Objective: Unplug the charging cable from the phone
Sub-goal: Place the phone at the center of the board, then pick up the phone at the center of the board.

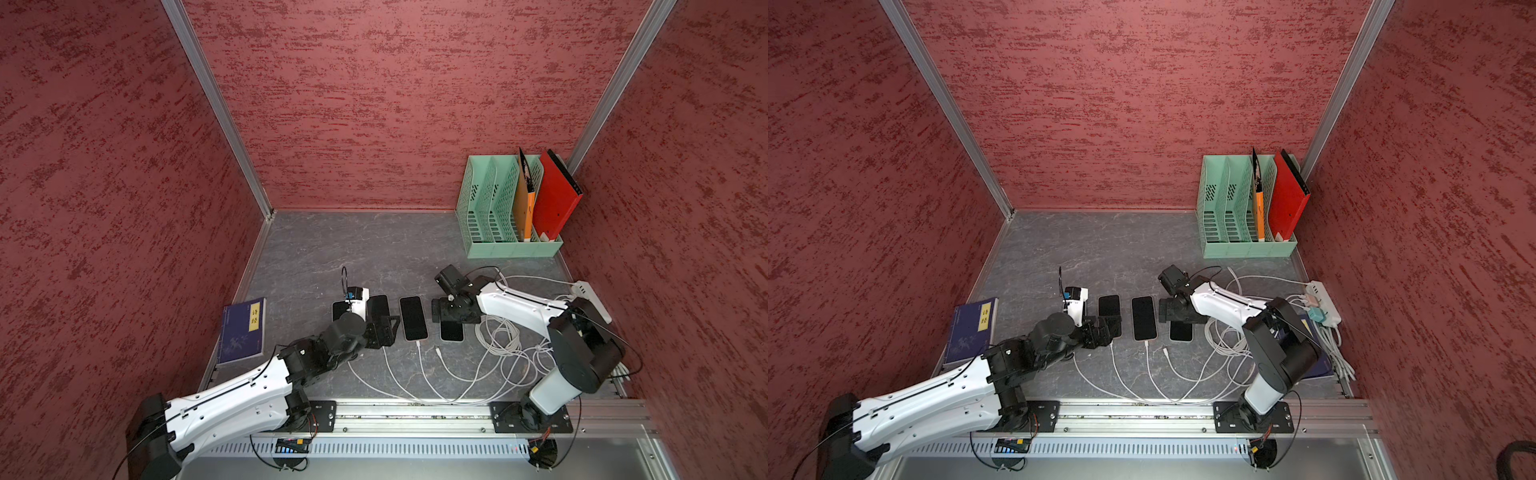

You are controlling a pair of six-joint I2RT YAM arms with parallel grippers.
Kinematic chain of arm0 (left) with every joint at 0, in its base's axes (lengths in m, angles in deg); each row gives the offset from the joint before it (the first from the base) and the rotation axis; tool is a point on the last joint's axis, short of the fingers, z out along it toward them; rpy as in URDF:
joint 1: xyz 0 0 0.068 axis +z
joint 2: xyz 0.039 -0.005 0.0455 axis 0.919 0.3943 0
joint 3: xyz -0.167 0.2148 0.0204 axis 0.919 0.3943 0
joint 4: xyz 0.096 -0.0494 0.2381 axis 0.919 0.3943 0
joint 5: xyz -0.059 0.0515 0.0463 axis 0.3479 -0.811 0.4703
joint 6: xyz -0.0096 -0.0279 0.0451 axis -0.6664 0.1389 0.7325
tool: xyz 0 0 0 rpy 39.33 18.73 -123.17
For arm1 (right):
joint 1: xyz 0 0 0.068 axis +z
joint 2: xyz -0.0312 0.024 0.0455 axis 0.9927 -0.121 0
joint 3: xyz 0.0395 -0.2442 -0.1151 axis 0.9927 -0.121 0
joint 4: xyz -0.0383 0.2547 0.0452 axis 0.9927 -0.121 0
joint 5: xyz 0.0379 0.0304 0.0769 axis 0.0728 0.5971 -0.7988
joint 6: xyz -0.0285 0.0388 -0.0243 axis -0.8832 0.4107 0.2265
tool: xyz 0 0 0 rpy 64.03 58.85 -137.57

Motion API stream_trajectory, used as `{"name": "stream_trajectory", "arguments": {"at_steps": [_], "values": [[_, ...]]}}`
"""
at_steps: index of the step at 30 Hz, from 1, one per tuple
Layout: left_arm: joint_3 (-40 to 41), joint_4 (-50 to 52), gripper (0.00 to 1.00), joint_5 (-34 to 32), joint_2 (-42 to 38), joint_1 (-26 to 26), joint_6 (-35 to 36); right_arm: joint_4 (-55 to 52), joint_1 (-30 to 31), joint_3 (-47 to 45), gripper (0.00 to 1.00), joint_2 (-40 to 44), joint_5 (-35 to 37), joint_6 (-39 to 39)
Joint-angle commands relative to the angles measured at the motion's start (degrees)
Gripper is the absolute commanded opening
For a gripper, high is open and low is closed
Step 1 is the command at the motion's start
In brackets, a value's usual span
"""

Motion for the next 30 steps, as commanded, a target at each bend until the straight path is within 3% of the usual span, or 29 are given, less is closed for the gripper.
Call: {"name": "stream_trajectory", "arguments": {"at_steps": [1,7,11,15,20,30], "values": [[0.71,-3.15,1.00,-0.44,0.54,0.54,0.65,-3.66,2.27,2.20,0.99,5.19,7.87,2.72],[1.54,-2.77,1.00,-2.02,0.60,0.73,-0.59,-10.22,7.11,4.38,0.98,5.77,20.48,7.47],[-0.85,0.87,1.00,-4.79,2.86,0.92,-2.14,-9.28,8.16,3.93,0.98,7.53,21.95,9.37],[-1.82,1.76,1.00,-3.90,4.40,1.15,-3.58,-2.11,8.10,-0.22,0.98,13.61,16.65,9.05],[-2.03,5.84,1.00,-2.63,5.06,3.07,-6.55,1.54,8.53,2.07,0.98,11.64,4.98,7.02],[-2.10,7.15,0.97,-0.68,5.42,4.02,-5.37,2.40,11.19,2.84,0.98,9.20,4.27,7.16]]}}
